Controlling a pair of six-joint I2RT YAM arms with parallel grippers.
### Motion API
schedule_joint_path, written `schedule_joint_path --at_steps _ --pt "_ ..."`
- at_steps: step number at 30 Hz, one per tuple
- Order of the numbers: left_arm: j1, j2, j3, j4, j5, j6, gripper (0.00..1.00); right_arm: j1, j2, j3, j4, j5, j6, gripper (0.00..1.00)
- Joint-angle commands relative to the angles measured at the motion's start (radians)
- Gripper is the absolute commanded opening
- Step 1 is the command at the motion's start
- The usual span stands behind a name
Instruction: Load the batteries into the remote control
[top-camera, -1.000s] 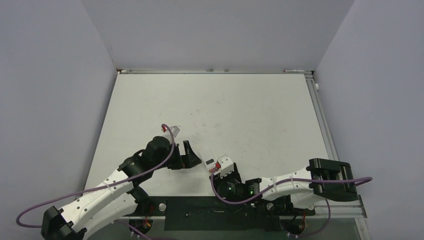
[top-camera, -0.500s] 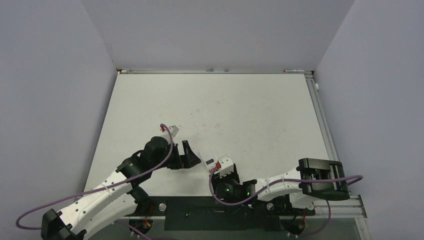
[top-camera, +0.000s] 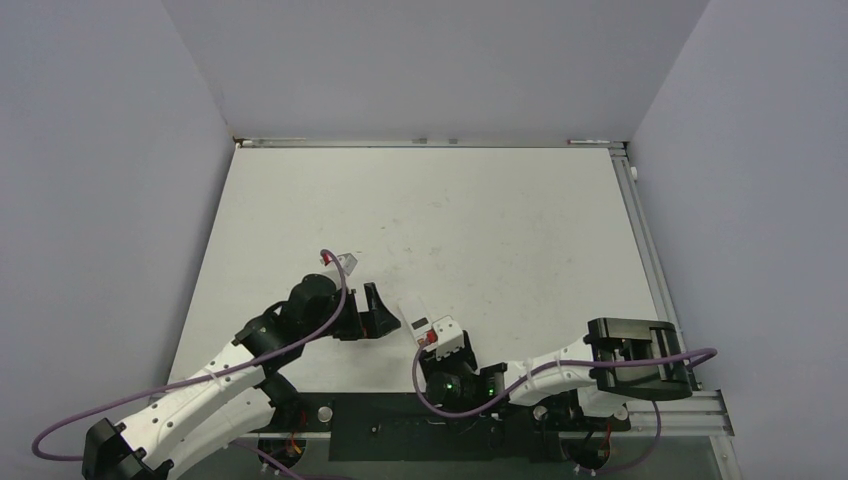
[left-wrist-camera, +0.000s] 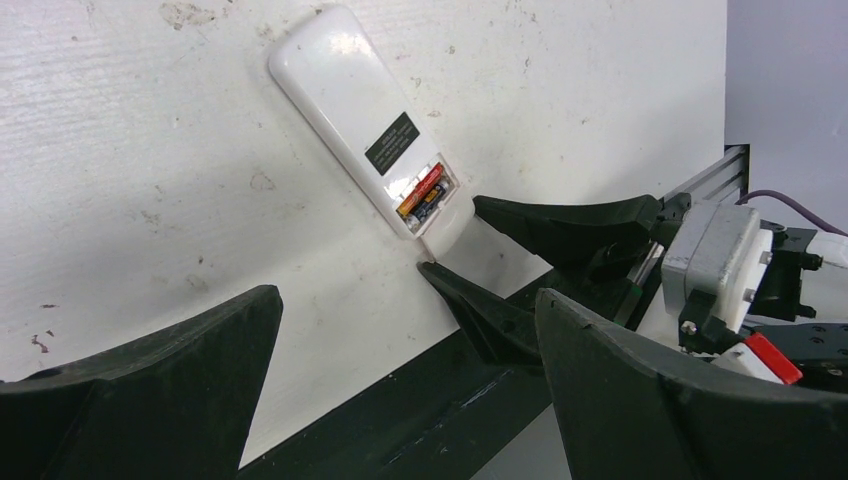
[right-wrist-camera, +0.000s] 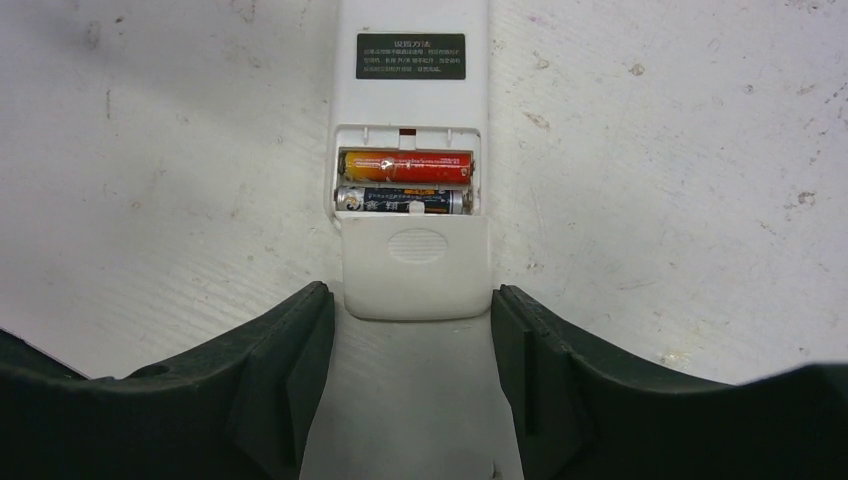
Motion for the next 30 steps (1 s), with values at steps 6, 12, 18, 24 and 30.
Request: schedule_joint_path --at_steps 6,12,18,24,30 --pt "0.011 -0.009 -0.019 0.027 0.010 0.004 0.96 0.022 0.018 0.009 -0.046 0.021 0.046 0.56" --pt "0.014 -0.009 -0.028 0.032 0.012 0.001 0.96 0.022 0.014 0.005 -0.049 0.039 0.049 0.43" --pt "0.017 -0.020 -0.030 0.033 0.013 -0.001 0.96 0.022 -0.048 0.019 -0.086 0.041 0.031 0.18" --pt "0.018 -0.018 -0.008 0.025 -0.002 0.019 0.96 0.006 -0.181 0.075 -0.219 -0.022 -0.030 0.10" --pt "0.024 0.041 0.021 0.040 -0.033 0.053 0.96 -0.066 -0.247 0.163 -0.370 -0.179 -0.107 0.09"
